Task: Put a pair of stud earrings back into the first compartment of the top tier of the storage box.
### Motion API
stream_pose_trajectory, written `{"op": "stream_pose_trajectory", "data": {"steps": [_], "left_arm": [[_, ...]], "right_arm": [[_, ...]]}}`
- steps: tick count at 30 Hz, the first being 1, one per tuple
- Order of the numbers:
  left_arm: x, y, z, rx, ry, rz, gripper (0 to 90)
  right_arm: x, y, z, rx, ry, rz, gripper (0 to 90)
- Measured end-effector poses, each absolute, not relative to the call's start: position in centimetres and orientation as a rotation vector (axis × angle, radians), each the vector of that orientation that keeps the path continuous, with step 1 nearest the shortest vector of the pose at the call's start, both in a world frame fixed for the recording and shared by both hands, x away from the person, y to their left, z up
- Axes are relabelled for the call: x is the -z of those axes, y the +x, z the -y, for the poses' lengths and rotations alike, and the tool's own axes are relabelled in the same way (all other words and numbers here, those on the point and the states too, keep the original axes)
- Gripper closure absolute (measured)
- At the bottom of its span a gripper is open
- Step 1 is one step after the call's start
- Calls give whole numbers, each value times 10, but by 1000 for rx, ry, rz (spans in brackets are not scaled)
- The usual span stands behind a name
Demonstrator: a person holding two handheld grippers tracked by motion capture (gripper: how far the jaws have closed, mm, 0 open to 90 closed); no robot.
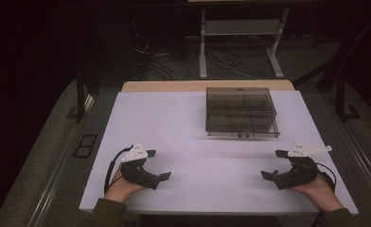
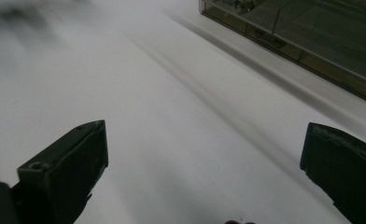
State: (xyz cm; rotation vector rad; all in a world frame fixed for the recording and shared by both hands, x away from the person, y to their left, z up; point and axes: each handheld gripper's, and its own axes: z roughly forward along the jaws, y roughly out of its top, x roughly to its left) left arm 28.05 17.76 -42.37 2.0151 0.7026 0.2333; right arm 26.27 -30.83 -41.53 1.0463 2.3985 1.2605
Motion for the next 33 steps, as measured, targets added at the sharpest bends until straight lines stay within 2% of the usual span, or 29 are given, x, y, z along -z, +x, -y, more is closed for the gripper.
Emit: {"op": "stream_pose_trajectory", "data": {"steps": [17, 18, 26, 30, 31, 33], "left_arm": [[425, 280, -179, -230, 2016, -706, 0], [426, 279, -179, -224, 2011, -709, 0], [427, 278, -180, -237, 2013, -704, 0], [428, 278, -180, -238, 2018, -707, 0], [428, 278, -180, -238, 2018, -709, 0], [428, 278, -180, -240, 2012, -709, 0]], "right_arm": [[413, 273, 322, -1223, 1047, -2390, 5], [412, 274, 326, -1224, 1057, -2378, 33], [413, 277, 334, -1223, 1088, -2359, 36], [414, 277, 337, -1234, 1112, -2361, 55], [415, 276, 338, -1235, 1116, -2360, 105], [415, 276, 339, -1238, 1115, -2354, 121]]}}
